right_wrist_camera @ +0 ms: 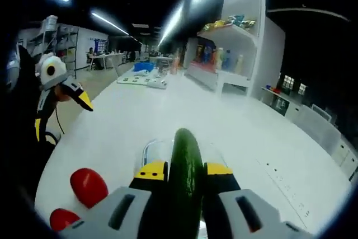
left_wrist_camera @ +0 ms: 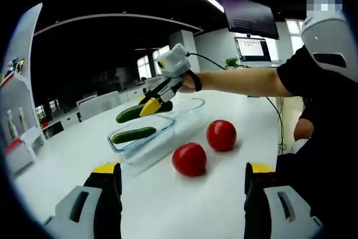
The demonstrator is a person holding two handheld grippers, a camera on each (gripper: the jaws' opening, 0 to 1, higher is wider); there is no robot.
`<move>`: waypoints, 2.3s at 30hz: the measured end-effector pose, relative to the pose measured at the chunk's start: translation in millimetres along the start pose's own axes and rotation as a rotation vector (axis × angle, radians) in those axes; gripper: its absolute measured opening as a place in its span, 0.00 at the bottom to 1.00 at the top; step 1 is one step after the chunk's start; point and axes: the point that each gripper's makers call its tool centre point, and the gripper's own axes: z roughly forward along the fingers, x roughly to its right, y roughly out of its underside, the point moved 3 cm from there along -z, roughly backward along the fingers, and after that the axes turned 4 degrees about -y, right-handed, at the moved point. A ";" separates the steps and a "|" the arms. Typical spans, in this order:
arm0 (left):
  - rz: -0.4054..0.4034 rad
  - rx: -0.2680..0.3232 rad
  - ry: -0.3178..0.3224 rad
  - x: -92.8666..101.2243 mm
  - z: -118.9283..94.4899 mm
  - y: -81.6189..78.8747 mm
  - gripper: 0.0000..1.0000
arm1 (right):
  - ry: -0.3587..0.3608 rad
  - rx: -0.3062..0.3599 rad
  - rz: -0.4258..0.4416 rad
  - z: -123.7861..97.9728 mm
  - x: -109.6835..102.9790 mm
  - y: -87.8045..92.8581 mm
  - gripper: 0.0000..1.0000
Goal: Sort the scattered tomatoes and cucumbers on the table and place them into their respective storage containers
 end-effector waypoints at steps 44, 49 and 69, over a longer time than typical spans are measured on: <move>-0.006 0.003 0.017 -1.7 3.3 7.9 0.89 | -0.088 -0.123 -0.098 39.2 -16.8 42.9 0.20; -0.007 0.003 0.016 -1.3 2.5 8.3 0.89 | -0.084 -0.123 -0.093 39.1 -17.6 42.4 0.20; -0.010 0.004 0.016 0.8 0.1 10.0 0.89 | -0.016 -0.147 -0.091 41.9 -8.5 54.7 0.11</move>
